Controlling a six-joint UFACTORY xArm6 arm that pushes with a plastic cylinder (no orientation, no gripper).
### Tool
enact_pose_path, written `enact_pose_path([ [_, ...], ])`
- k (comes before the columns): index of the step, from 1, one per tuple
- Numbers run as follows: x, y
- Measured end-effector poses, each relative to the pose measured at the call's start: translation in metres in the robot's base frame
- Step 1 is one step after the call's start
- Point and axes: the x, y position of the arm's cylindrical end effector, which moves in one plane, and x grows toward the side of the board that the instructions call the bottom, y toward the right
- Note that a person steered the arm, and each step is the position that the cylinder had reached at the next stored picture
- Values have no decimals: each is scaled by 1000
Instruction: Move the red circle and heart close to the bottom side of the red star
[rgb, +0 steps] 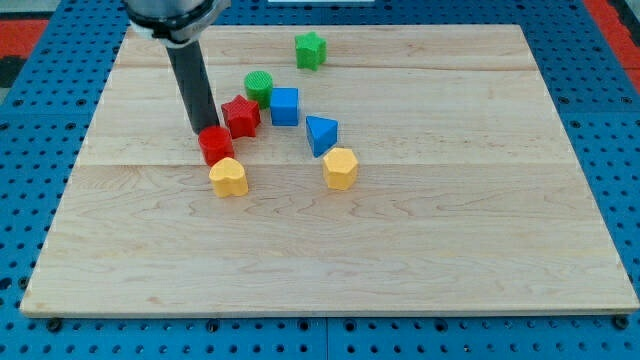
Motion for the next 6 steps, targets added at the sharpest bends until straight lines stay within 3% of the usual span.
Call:
enact_pose_path([
  [1, 13, -14],
  [2, 83, -44],
  [3, 123, -8],
  [6, 90, -9],
])
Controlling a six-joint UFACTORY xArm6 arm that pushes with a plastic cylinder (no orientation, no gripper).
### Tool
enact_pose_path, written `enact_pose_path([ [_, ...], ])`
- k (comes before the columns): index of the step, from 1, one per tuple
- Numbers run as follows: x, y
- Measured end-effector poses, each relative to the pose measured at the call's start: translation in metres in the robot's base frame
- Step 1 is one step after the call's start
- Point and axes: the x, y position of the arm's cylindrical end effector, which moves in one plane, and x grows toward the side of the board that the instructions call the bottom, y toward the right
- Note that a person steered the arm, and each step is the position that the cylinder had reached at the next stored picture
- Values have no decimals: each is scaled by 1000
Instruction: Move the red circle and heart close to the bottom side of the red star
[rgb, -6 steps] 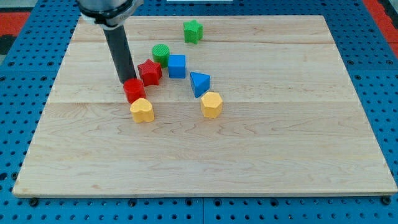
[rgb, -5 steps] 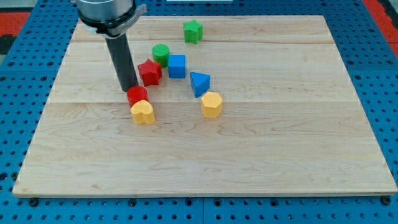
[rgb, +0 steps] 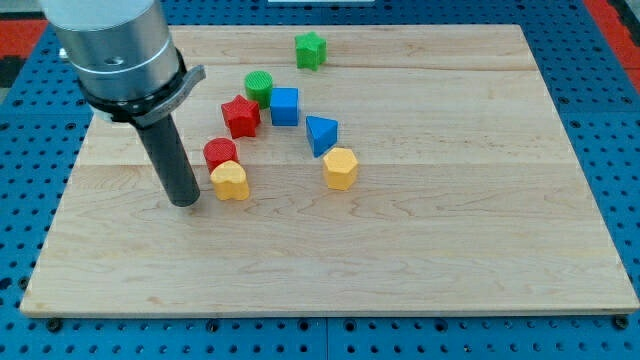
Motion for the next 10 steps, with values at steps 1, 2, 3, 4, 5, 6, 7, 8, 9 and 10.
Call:
enact_pose_path([
  [1, -5, 2],
  [2, -17, 10],
  [3, -22, 10],
  [4, -31, 10],
  [5, -41, 10],
  [6, -11, -16],
  [7, 58, -9],
  [8, 52, 40],
  [9, 22, 36],
  [10, 21, 51],
])
